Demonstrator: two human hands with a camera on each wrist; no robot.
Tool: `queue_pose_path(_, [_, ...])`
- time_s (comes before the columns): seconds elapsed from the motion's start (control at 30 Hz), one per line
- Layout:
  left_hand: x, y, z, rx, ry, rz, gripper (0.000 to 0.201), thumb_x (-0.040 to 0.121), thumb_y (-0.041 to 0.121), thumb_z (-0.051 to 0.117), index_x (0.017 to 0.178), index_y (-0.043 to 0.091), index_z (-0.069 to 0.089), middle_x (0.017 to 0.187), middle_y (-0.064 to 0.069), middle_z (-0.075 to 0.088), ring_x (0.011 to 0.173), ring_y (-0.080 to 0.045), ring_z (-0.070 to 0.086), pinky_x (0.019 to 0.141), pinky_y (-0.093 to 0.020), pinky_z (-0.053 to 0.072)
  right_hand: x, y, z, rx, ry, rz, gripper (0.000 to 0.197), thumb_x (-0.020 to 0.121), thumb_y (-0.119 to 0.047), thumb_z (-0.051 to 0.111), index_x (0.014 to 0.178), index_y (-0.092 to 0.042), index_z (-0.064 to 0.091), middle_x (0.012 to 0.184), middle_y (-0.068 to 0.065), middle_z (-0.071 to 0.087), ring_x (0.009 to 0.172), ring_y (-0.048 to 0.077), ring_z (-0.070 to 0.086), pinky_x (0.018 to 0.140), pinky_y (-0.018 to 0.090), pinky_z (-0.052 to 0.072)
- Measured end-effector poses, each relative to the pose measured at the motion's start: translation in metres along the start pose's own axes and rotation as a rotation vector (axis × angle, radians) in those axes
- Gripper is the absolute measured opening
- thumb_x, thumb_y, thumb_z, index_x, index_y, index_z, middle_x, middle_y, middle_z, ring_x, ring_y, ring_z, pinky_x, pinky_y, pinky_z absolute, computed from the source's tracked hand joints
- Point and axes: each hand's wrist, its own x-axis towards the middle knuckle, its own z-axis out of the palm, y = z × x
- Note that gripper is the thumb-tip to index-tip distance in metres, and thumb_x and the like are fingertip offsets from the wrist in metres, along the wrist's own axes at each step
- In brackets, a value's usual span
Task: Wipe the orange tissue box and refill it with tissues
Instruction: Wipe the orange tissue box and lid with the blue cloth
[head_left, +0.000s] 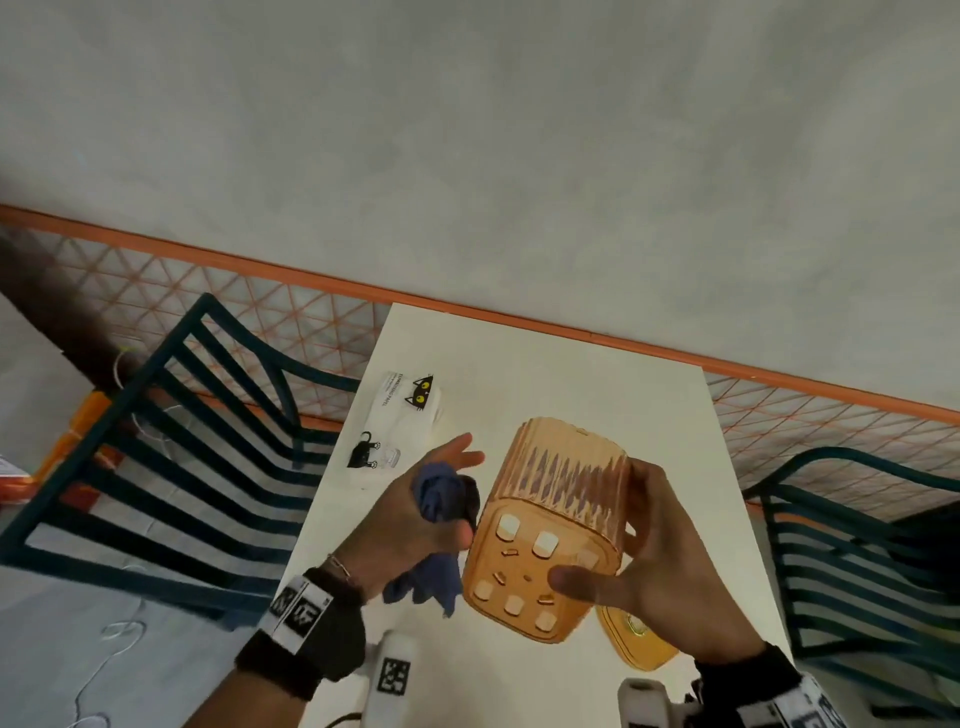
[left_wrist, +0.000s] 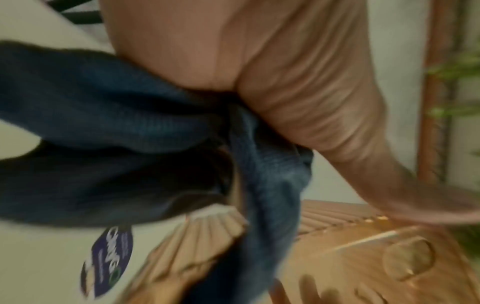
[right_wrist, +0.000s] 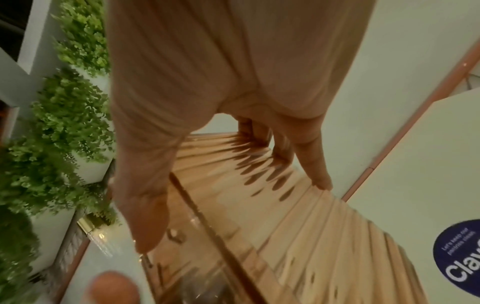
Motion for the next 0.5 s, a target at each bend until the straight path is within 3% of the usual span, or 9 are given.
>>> queue_pose_path(0.07, [-0.003,0.016,0.001,0.151,-0.138,0.010,0.119,0.059,0.041,0.097,0.156,0.033,0.028,0.145,0.008,0.057,0.133,-0.014,0.057,0.112,-0.044,0.046,0.002,0.000,-0.002,0.021,-0.044,-0.001,0.099,0.047,-0.022,0.104,0.128,-0.023,0.046,0.124,-0.007,0.065,0.120,0.016,0.063,0.095,0.043,0.059])
queue_pose_path(0.13, [-0.004,0.031,0.007,0.242,-0.211,0.031,0.108,0.060,0.030,0.099,0.149,0.036,0.039,0.133,0.010,0.067,0.122,-0.014,0.065,0.102,-0.045,0.054,0.002,0.002,-0.002,0.032,-0.088,0.008,0.100,0.047,-0.022,0.104,0.129,-0.024,0.046,0.124,-0.008,0.065,0.119,0.016,0.064,0.092,0.037,0.060])
queue_pose_path(0.2, [-0.003,0.038,0.007,0.333,-0.178,0.076,0.094,0.059,0.038,0.099,0.139,0.039,0.050,0.127,0.013,0.069,0.114,-0.014,0.069,0.092,-0.048,0.060,-0.001,0.001,-0.001,-0.001,-0.136,0.014,0.105,0.045,-0.032,0.103,0.131,-0.030,0.043,0.127,-0.011,0.062,0.120,0.014,0.063,0.092,0.038,0.060])
queue_pose_path(0.27, [-0.003,0.043,0.003,0.432,-0.161,0.070,0.099,0.052,0.055,0.097,0.139,0.040,0.050,0.129,0.018,0.065,0.111,-0.013,0.069,0.090,-0.047,0.060,-0.004,-0.001,-0.002,-0.101,-0.173,-0.021,0.114,0.046,-0.041,0.102,0.138,-0.036,0.035,0.133,-0.019,0.055,0.125,0.008,0.057,0.097,0.034,0.057])
queue_pose_path(0.37, [-0.003,0.050,0.001,0.766,-0.144,0.143,0.112,0.043,0.075,0.088,0.141,0.039,0.047,0.128,0.025,0.060,0.113,-0.002,0.062,0.098,-0.035,0.055,-0.005,-0.011,-0.001,-0.369,-0.187,-0.073,0.124,0.046,-0.059,0.095,0.145,-0.043,0.022,0.135,-0.036,0.038,0.126,-0.010,0.043,0.095,0.008,0.044])
queue_pose_path(0.43, [-0.003,0.055,0.009,0.895,-0.154,0.207,0.110,0.043,0.075,0.087,0.139,0.037,0.049,0.113,0.032,0.058,0.097,0.003,0.060,0.091,-0.030,0.054,-0.003,-0.014,0.006,-0.536,-0.193,-0.073,0.120,0.047,-0.064,0.092,0.144,-0.041,0.024,0.133,-0.032,0.039,0.122,-0.007,0.044,0.096,0.006,0.038])
queue_pose_path(0.5, [-0.002,0.057,0.018,0.888,-0.168,0.239,0.102,0.048,0.062,0.091,0.137,0.034,0.049,0.094,0.039,0.051,0.077,0.002,0.050,0.083,-0.030,0.054,-0.002,-0.011,0.011,-0.653,-0.179,-0.080,0.117,0.046,-0.069,0.088,0.142,-0.039,0.027,0.127,-0.030,0.041,0.114,-0.006,0.047,0.089,0.001,0.035])
